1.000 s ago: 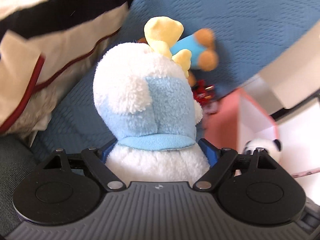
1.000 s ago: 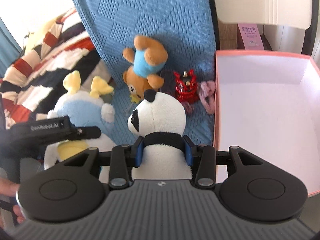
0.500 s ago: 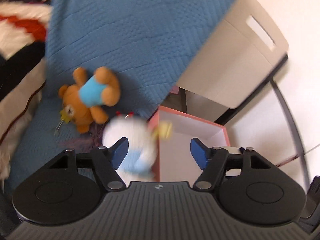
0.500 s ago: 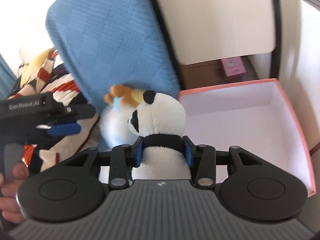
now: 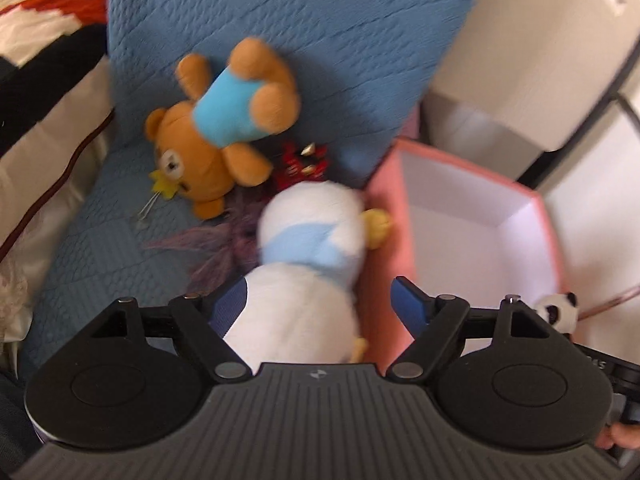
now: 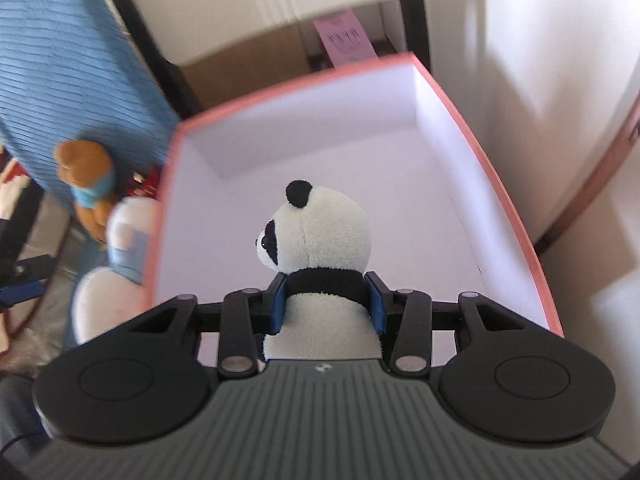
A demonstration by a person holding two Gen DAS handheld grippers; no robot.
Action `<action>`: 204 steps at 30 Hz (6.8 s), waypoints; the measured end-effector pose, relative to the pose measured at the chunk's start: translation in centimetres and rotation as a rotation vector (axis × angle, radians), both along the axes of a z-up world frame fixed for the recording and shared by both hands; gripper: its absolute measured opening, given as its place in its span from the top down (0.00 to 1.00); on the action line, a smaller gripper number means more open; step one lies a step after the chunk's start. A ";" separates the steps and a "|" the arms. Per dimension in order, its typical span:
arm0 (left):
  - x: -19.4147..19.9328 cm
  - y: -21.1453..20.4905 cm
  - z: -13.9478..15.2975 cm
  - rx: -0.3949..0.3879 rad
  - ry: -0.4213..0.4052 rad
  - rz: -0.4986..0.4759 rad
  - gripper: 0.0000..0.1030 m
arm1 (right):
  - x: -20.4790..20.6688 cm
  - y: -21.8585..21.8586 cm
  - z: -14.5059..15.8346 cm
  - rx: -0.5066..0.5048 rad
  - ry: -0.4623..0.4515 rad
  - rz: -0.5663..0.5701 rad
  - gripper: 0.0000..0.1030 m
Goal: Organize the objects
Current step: 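Carry the panda into the pink box and open right tool while left tool follows, then lower the white penguin into the pink box and open left tool, then withdraw both tools from the pink box, then move left tool to the brown bear while right tool approaches the purple scarf, then close right tool on the purple scarf while left tool grasps the brown bear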
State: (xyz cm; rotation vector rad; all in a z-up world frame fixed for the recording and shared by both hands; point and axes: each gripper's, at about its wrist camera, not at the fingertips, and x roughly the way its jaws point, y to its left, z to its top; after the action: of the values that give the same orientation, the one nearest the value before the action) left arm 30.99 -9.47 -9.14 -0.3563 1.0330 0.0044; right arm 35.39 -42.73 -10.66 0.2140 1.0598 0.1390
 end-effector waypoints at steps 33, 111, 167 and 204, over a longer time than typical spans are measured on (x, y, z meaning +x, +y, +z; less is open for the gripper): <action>4.0 0.7 -8.3 0.031 0.180 -0.026 0.10 | 0.9 0.4 -2.9 0.019 0.097 -0.023 0.24; -13.3 3.4 12.3 -0.020 -0.247 -0.083 0.07 | -15.8 10.5 12.4 0.034 -0.222 0.046 0.00; 6.9 13.4 -9.2 0.122 -0.149 -0.038 0.07 | -2.4 27.5 -6.8 -0.035 -0.265 0.325 0.24; 14.5 11.3 -13.7 0.237 -0.167 -0.135 0.09 | 2.6 28.3 -9.1 0.060 -0.155 0.335 0.88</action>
State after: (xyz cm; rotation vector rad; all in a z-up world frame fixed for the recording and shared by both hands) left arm 45.53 1.81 -22.84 -0.0692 0.8785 -0.0237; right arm 38.00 -14.43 -19.81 0.0768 0.9306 0.4824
